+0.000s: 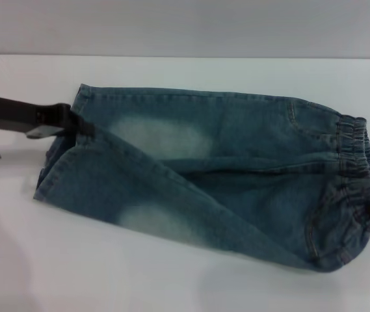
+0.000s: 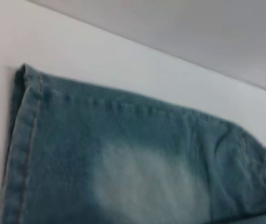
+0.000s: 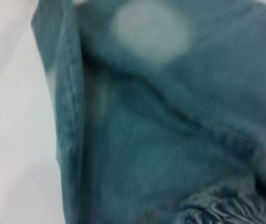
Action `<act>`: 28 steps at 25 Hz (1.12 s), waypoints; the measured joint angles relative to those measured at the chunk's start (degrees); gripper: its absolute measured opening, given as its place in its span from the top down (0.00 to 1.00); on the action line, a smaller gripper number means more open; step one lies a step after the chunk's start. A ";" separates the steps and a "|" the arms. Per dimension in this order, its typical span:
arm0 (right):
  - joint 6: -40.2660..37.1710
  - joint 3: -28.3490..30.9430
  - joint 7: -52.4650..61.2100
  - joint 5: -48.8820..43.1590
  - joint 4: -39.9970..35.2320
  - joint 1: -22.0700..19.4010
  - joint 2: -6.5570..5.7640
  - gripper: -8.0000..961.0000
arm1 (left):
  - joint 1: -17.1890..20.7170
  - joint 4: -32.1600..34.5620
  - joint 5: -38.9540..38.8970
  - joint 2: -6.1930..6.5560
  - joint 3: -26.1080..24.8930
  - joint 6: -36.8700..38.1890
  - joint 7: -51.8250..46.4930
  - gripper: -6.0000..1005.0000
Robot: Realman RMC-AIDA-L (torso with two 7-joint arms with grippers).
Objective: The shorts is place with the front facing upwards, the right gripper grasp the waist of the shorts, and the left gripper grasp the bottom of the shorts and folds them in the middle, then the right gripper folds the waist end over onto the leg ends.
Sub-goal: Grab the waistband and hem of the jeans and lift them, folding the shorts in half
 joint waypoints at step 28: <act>17.04 7.63 -5.62 29.28 14.30 -9.43 1.69 0.98 | -0.35 2.05 -6.75 0.31 -0.62 -13.18 0.54 0.97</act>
